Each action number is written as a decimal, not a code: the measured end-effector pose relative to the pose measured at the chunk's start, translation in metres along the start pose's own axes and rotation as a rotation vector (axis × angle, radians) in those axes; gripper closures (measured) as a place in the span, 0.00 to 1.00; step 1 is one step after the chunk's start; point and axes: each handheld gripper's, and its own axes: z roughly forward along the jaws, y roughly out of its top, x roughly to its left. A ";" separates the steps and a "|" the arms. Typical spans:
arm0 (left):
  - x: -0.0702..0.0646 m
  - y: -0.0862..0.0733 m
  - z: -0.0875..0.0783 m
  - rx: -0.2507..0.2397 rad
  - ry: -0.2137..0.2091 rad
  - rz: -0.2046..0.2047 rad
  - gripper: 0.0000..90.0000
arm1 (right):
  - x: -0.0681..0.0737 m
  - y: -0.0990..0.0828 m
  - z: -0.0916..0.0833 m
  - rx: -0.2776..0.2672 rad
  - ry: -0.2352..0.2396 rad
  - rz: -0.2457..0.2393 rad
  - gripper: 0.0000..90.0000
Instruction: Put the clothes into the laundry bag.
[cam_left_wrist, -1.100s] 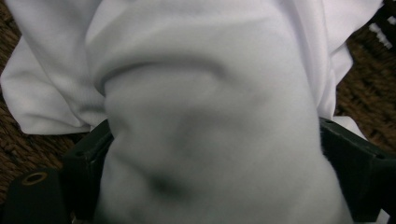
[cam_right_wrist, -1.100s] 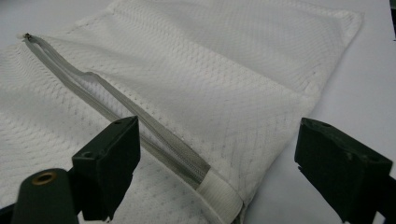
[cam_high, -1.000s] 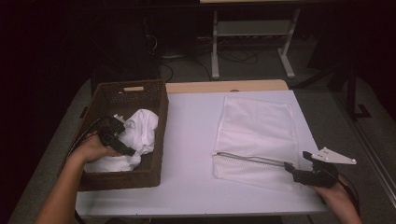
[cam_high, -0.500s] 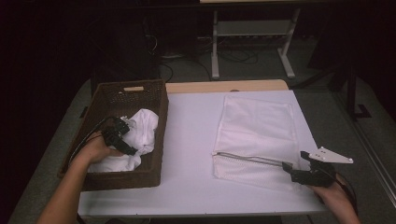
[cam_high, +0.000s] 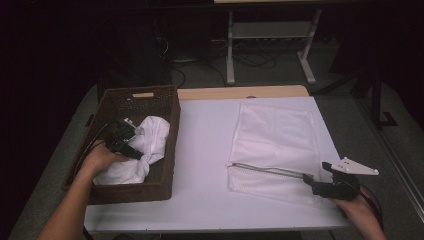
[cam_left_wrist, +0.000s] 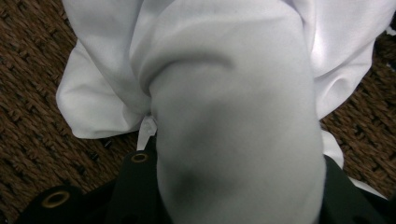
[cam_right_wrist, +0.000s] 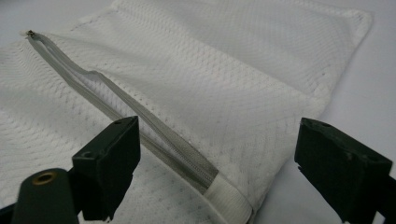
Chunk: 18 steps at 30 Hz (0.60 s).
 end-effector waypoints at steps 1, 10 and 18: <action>0.002 0.000 -0.002 -0.006 -0.012 -0.013 0.65 | 0.000 0.000 0.000 -0.001 -0.001 0.002 0.15; 0.009 -0.001 -0.021 -0.073 -0.077 -0.060 0.66 | -0.002 -0.001 -0.002 -0.008 -0.005 0.008 0.15; 0.007 0.005 -0.051 -0.148 -0.070 -0.053 0.66 | -0.002 -0.001 -0.002 -0.007 -0.007 0.008 0.15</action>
